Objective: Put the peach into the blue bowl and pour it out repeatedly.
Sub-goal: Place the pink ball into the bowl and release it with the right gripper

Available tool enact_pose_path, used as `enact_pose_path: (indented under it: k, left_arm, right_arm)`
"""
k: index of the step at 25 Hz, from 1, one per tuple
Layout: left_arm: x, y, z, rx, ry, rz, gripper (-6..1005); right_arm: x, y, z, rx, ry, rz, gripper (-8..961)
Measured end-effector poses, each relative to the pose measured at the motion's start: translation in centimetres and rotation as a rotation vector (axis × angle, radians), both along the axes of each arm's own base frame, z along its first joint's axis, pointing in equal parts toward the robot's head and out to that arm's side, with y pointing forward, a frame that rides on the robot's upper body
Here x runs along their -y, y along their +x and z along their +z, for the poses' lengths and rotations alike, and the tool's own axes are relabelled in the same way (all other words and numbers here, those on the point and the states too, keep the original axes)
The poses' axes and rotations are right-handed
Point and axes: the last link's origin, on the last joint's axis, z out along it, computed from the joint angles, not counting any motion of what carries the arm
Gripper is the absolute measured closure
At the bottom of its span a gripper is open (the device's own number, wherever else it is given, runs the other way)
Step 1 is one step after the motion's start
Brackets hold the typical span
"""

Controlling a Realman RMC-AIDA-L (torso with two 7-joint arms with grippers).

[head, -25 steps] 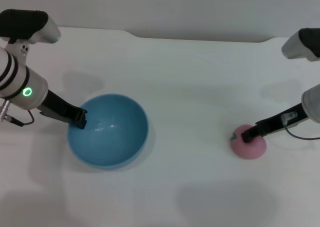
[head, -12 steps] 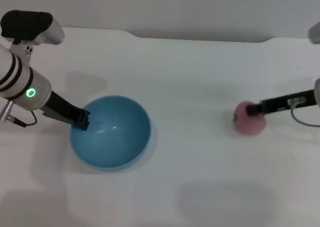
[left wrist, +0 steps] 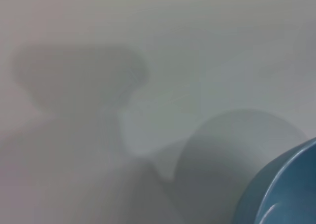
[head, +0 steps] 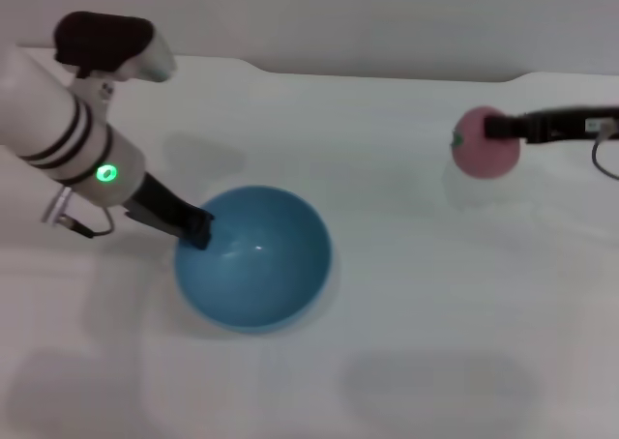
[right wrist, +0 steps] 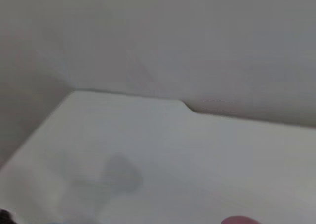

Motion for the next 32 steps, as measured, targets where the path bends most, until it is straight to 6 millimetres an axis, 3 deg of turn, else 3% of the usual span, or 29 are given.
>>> enact_pose_path:
  k: [7, 9, 12, 19, 32]
  left_arm:
    - [-0.4, 2.2, -2.3, 0.039, -0.03, -0.033, 1000]
    - [-0.4, 2.5, -2.8, 0.018, -0.034, -0.031, 1000]
    - [-0.3, 2.8, -3.2, 0.007, -0.037, -0.036, 1000]
    - [-0.4, 3.6, -3.6, 0.024, -0.043, -0.047, 1001]
    - [-0.3, 4.7, -4.3, 0.06, -0.061, -0.065, 1001]
  right_arm:
    - [-0.1, -4.5, 0.6, -0.056, -0.056, 0.182, 896]
    - [0.6, -6.4, 0.1, -0.074, -0.134, 0.295, 892]
    - [1.4, -7.2, -0.8, -0.052, -0.2, 0.392, 886]
    - [3.0, -7.9, -4.5, 0.06, -0.335, 0.514, 872]
    - [3.6, -8.1, -6.4, 0.097, -0.368, 0.533, 846]
